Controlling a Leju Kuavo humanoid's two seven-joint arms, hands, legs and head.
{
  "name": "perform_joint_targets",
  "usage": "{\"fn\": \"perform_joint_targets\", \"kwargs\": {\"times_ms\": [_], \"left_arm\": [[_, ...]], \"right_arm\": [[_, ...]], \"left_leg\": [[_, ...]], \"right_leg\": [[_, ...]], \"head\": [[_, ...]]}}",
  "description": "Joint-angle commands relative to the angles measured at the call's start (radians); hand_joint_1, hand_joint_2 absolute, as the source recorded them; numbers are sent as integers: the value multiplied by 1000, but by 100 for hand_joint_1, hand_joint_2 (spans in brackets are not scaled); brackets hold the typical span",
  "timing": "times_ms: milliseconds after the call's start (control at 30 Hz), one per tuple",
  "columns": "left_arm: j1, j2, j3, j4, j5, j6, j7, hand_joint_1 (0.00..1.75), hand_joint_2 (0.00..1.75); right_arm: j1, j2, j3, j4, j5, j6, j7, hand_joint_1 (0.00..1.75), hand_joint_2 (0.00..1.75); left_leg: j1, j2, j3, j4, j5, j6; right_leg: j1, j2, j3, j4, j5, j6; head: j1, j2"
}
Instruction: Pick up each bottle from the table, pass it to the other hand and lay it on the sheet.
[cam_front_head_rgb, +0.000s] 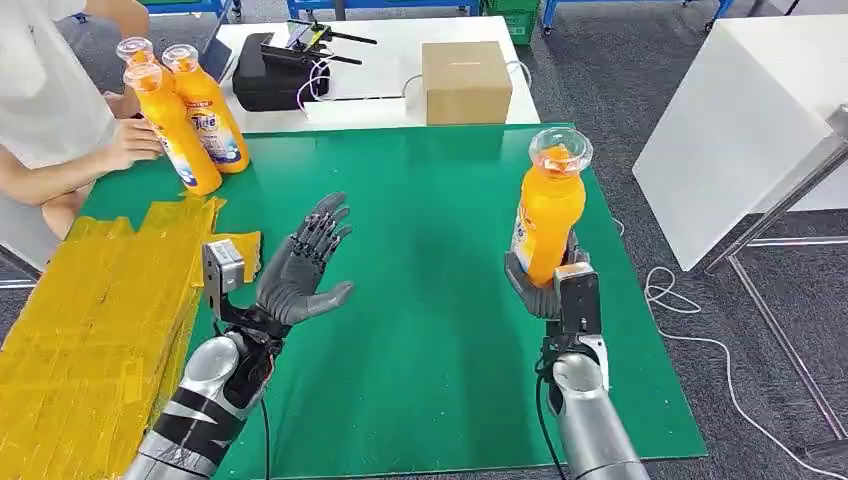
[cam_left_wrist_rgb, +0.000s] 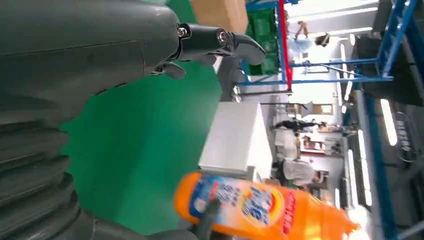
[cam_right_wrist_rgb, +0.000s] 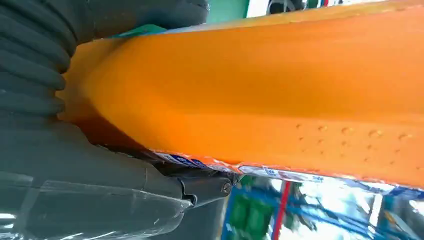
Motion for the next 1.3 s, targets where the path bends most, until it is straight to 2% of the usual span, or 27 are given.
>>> {"fn": "perform_joint_targets", "kwargs": {"times_ms": [33, 533, 800, 867, 1000, 1067, 1133, 1300], "left_arm": [[-68, 3, -51, 96, 16, 8, -1, 0, 175], [-67, 4, -50, 97, 17, 8, -1, 0, 175], [-94, -12, -80, 134, 31, -6, -11, 0, 175], [-104, -16, -86, 146, 26, -1, -13, 0, 175], [-114, -18, -94, 150, 4, 12, -20, 0, 175], [-120, -20, -93, 155, -7, 21, -19, 0, 175], [-138, -26, -106, 170, -27, 26, -17, 0, 175], [-149, -38, -126, 182, -43, 26, -13, 0, 175]], "right_arm": [[-129, 39, 48, 205, -16, 22, -5, 175, 175], [-128, 35, 50, 209, -16, 22, -7, 175, 175], [-222, 98, 210, 401, 39, 55, 33, 175, 175], [-239, 119, 267, 444, 82, 31, 47, 175, 175], [-237, 140, 338, 467, 125, 35, 54, 175, 175], [-243, 147, 398, 478, 196, -16, 78, 175, 175], [-242, 156, 470, 455, 245, -2, 65, 175, 175], [-229, 153, 513, 429, 256, 2, 88, 175, 175]], "left_leg": [[0, 1, 1, 0, 0, 0], [0, -1, 1, 0, 0, -1], [0, 1, 1, 0, 0, -1], [1, 0, 1, 0, 0, -1], [2, 0, 3, 0, -1, -1], [1, 0, 2, 0, -1, -1], [1, 1, 1, 0, -1, 0], [1, -1, 1, 0, 0, -1]], "right_leg": [[0, 0, 1, 0, 0, 0], [0, -1, 1, -1, 0, 0], [0, 2, 0, 0, 0, 0], [1, 0, 0, 0, 0, 0], [2, 0, 2, -1, 0, 0], [2, 0, 2, 0, 0, 0], [1, 1, 0, 1, 0, 0], [1, -1, 1, 0, -1, 1]], "head": [[0, 0], [0, 0], [0, 0], [0, 0], [0, 0], [0, 0], [0, 0], [0, 0]]}}
